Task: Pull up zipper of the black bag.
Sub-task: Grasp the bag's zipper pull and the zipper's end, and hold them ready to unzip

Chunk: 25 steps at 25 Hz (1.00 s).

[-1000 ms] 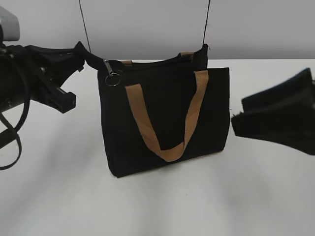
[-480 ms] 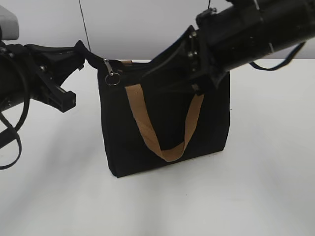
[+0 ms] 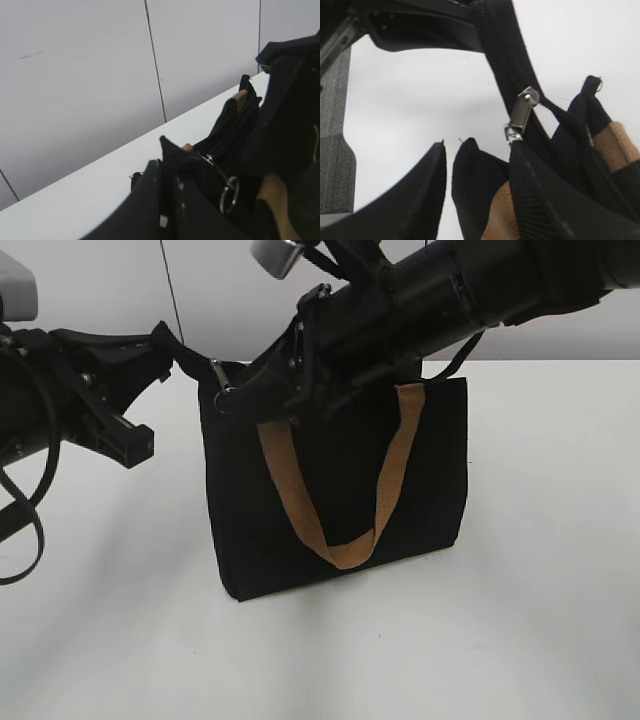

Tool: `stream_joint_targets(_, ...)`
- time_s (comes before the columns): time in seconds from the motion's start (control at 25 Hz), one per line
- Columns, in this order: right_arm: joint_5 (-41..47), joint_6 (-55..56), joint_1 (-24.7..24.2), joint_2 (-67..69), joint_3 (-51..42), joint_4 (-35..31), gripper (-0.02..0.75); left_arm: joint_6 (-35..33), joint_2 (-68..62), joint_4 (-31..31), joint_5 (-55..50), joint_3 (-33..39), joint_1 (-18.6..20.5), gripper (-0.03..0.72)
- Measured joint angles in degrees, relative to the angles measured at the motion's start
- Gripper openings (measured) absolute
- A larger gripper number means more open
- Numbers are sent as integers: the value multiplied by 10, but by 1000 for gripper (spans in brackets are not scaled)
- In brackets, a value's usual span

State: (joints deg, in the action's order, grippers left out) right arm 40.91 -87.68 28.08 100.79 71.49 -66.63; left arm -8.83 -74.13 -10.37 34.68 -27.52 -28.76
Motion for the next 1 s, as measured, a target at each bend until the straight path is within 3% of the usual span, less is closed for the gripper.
stream_joint_targets(0.28, -17, -1, 0, 30, 23, -8, 311, 0, 0, 0, 0, 0, 0, -3)
stream_joint_targets(0.72, -30, -1, 0, 48, 24, -14, 223, 0, 0, 0, 0, 0, 0, -3)
stream_joint_targets(0.92, -30, -1, 0, 48, 24, -17, 34, 0, 0, 0, 0, 0, 0, -3)
stream_joint_targets(1.0, -31, -1, 0, 48, 24, -17, -1, 0, 0, 0, -1, 0, 0, -3)
